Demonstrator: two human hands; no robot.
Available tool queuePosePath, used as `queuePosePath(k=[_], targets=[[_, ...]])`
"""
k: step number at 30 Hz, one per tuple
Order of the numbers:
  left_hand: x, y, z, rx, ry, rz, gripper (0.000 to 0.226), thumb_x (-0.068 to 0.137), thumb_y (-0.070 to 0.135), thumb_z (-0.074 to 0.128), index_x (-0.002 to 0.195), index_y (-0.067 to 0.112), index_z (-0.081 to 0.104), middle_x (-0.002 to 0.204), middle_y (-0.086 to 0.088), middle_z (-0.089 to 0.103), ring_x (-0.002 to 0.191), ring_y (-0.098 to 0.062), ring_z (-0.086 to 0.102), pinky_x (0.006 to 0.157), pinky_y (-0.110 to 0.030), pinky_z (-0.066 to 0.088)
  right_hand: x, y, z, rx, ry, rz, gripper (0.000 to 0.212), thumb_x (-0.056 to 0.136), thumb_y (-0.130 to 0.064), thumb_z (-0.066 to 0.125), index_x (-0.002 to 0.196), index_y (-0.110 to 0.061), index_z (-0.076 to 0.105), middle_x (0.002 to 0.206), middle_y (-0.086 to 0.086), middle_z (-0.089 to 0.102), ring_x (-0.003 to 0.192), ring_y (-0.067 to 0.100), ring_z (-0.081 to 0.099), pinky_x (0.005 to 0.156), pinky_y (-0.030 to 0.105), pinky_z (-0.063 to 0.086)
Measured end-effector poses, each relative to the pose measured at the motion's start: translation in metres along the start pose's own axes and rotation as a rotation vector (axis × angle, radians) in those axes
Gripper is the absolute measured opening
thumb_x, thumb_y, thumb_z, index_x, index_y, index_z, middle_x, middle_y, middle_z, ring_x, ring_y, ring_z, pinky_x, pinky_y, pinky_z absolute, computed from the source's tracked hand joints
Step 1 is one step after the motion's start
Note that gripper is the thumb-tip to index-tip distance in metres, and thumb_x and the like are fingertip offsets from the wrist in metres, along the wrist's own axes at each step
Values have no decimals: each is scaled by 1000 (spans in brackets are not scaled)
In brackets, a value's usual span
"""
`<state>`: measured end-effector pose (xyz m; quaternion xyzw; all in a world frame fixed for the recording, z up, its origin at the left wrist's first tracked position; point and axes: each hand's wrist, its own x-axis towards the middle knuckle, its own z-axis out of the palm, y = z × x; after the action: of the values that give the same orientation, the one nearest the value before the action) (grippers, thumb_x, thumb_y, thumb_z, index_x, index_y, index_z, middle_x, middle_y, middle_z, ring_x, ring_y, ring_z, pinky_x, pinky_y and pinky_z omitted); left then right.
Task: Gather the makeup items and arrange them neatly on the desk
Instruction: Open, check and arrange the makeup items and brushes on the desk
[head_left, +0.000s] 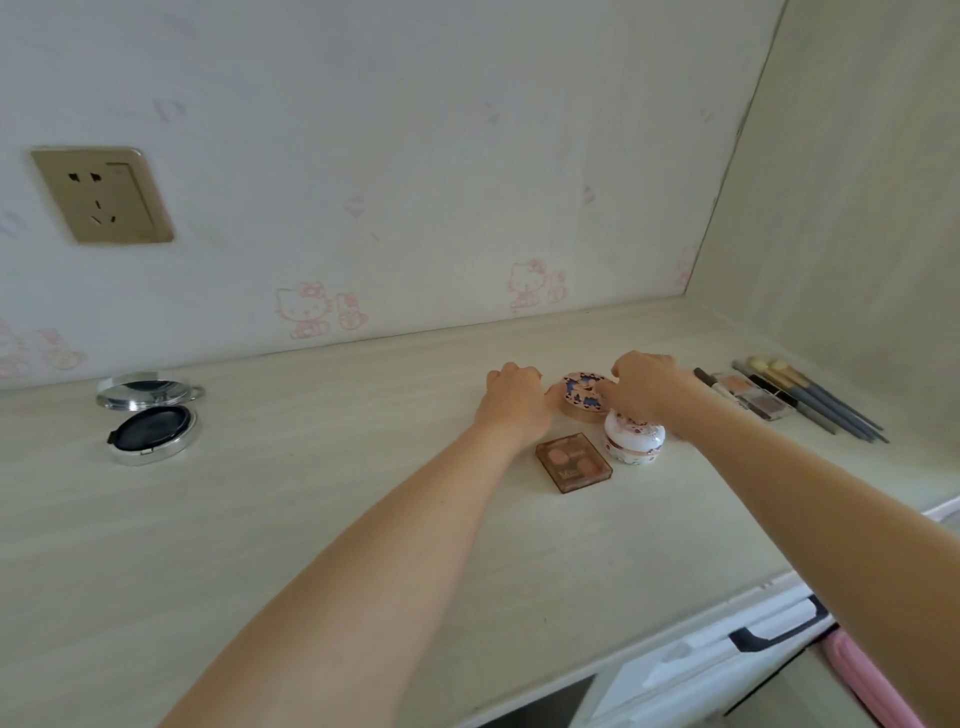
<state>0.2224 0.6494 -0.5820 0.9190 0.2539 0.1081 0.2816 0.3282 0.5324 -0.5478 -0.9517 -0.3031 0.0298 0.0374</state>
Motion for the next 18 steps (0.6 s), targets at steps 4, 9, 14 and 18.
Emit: queuePosePath(k=[4,9,14,18], targets=[[13,6,11,94,-60,-8,60,98,51,36,126,3,55,131,-19,48,128,-33,34,106,-38,29,16,4,9,-27,-5,7,44,94,-45,44,63,-15,43,70,2,47,87,29,46,82,35,29],[22,1,25,111,-60,1,58,94,57,38,118,10,63,127,-16,47,128,-32,32,108,-38,28,22,7,16,58,-27,42,45,88,-52,46,60,-16,41,68,3,43,94,31,45,83,38,31],[21,1,24,88,-18,22,55,94,56,41,120,12,64,123,-15,55,125,-32,38,105,-38,30,15,7,14,193,-22,93,38,89,-45,50,73,-11,51,78,9,53,97,30,37,79,38,29],[16,2,22,-14,22,61,41,94,48,49,112,16,67,109,-8,68,115,-29,50,101,-36,33,9,6,14,309,32,74,35,86,-41,55,91,-7,63,90,13,65,99,35,54,84,39,39]])
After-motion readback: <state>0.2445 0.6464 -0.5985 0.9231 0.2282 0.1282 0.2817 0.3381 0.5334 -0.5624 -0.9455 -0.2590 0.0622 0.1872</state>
